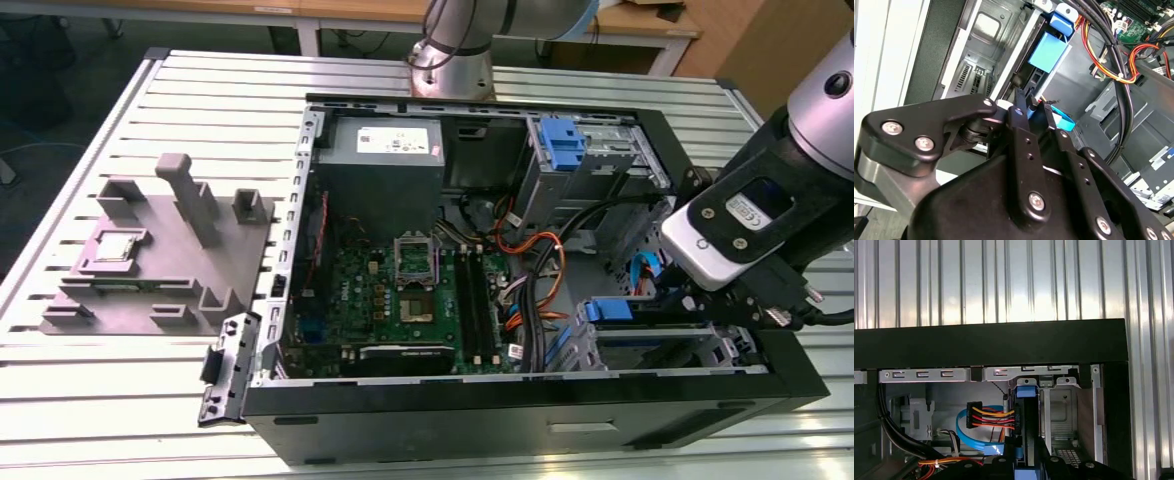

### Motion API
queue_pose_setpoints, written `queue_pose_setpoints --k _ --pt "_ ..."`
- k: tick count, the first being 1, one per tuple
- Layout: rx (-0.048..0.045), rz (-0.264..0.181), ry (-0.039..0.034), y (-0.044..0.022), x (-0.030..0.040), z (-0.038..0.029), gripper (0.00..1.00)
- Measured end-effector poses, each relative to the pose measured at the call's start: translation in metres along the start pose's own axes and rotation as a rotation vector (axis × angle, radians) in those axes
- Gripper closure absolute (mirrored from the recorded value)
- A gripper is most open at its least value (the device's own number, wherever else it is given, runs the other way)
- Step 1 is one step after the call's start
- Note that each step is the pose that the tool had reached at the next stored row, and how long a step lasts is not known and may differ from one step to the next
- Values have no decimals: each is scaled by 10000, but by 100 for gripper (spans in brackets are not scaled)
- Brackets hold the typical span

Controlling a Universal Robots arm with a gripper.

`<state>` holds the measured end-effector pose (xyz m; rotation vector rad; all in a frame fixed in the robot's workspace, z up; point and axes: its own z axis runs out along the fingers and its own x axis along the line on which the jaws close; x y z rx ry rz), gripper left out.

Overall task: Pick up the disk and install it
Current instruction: 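Insert the second disk wire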

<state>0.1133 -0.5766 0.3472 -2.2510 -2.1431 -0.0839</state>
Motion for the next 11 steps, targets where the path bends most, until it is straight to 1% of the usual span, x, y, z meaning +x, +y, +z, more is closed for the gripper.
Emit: queue_pose_setpoints --k 11 --pt "-1 0 -31 0 0 0 71"
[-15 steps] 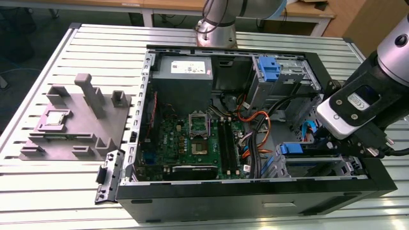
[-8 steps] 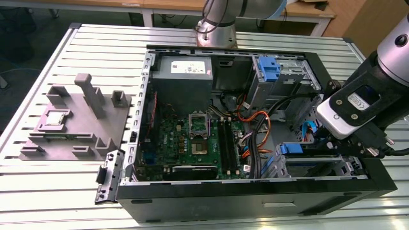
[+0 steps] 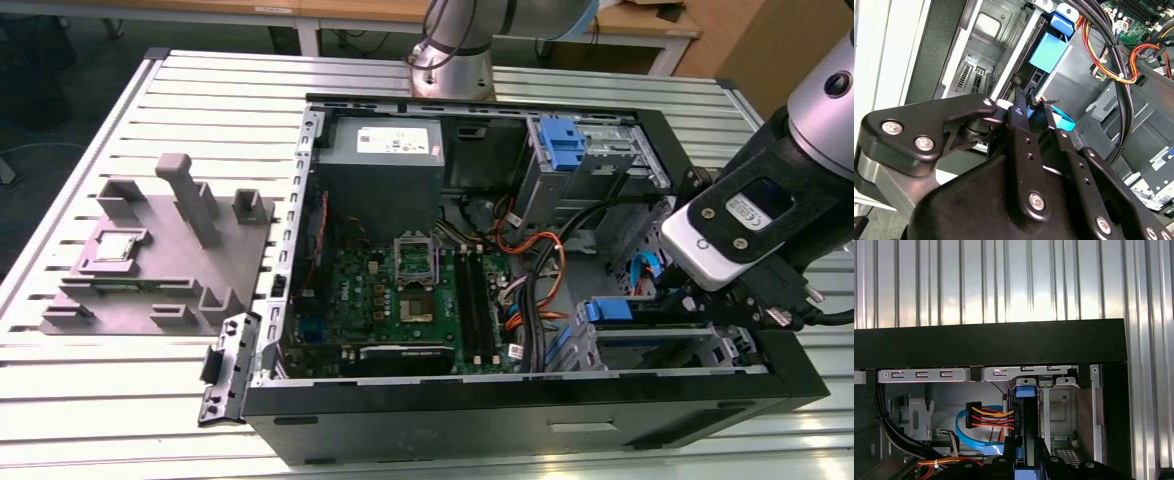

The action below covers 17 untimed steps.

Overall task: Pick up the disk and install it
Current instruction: 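Insert the second disk wire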

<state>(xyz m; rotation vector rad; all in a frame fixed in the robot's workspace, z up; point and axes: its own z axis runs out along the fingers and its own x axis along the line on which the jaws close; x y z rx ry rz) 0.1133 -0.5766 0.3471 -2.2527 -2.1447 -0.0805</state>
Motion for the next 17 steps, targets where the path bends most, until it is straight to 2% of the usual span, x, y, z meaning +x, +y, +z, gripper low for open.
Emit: queue_pose_setpoints --k 9,17 --pt "-2 0 -34 0 0 0 71" --pt "-2 -1 -35 0 0 0 71"
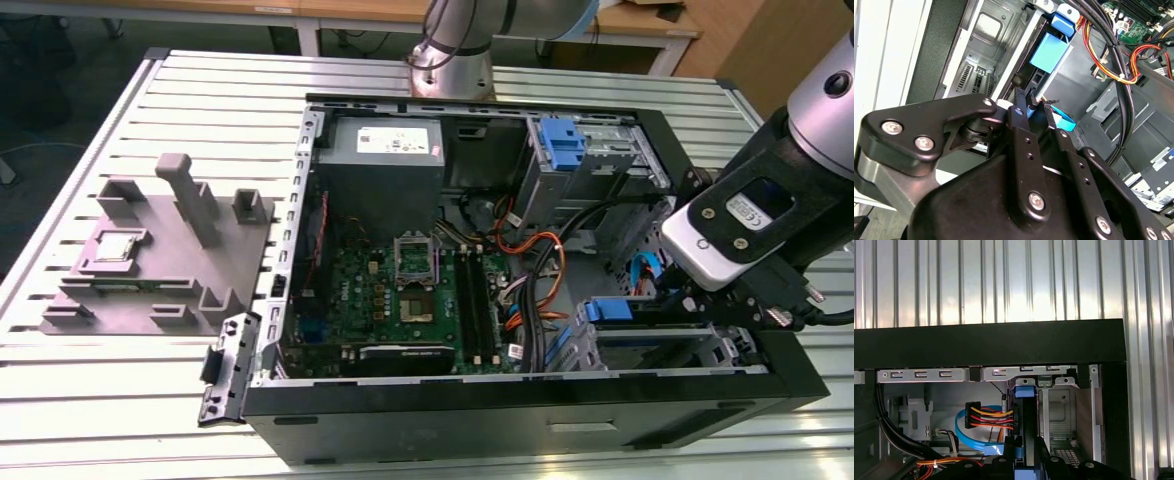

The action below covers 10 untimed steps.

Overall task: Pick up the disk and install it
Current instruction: 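Insert the second disk wire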

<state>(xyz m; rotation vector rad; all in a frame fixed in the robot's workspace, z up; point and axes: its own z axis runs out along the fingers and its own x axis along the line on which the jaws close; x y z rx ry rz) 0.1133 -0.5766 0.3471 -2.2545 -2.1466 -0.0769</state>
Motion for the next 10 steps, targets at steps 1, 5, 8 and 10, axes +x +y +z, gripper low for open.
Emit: queue_pose_setpoints --k 1,5,8,10 --pt "0 0 0 0 0 0 71" --pt "0 0 0 0 0 0 84" --pt "0 1 0 0 0 0 84" --pt "0 0 -1 0 0 0 84"
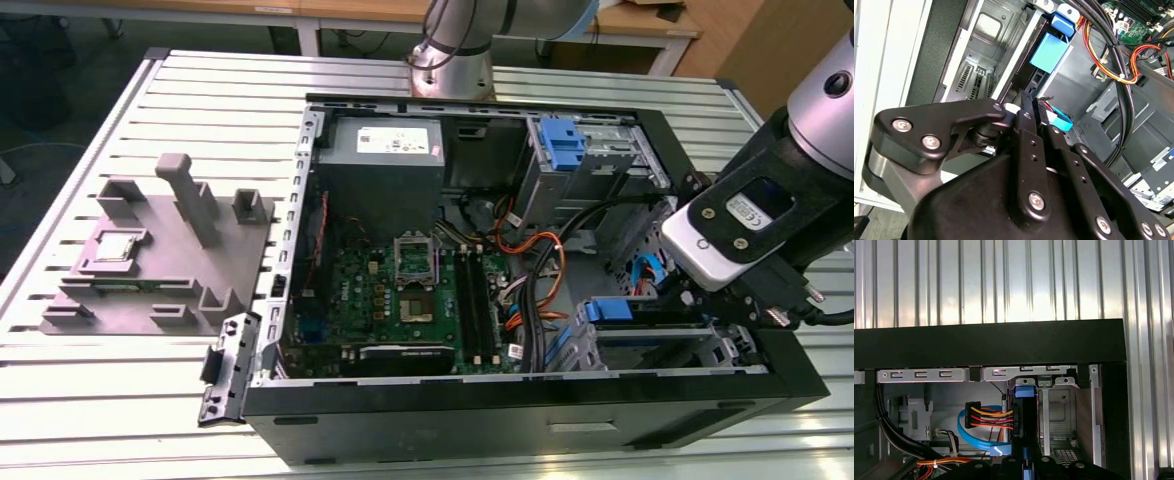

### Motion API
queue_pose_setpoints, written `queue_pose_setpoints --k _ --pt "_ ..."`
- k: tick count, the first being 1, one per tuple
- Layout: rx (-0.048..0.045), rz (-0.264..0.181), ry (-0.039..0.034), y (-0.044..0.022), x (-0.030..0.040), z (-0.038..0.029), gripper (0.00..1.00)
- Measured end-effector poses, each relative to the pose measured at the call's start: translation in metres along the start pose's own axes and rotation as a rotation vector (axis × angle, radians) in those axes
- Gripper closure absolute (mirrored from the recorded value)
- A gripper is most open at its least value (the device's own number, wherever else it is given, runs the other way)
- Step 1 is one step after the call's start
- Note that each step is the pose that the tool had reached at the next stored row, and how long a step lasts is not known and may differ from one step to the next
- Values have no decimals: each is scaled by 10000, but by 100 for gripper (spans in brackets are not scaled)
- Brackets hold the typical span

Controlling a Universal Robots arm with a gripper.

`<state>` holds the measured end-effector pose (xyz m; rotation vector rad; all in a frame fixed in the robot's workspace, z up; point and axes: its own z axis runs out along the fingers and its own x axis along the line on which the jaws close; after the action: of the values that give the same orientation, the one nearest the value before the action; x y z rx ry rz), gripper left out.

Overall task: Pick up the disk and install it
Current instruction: 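Insert the second disk wire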

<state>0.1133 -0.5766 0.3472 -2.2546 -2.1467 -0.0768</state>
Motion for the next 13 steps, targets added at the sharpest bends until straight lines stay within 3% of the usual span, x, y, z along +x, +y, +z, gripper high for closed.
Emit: queue_pose_setpoints --k 3,6,11,13 --pt "-11 1 2 -5 0 2 84" --pt "-78 -3 3 -51 -3 1 84" --pt "-90 -12 13 -51 -3 2 84" --pt "-107 -51 156 -52 -3 3 84"
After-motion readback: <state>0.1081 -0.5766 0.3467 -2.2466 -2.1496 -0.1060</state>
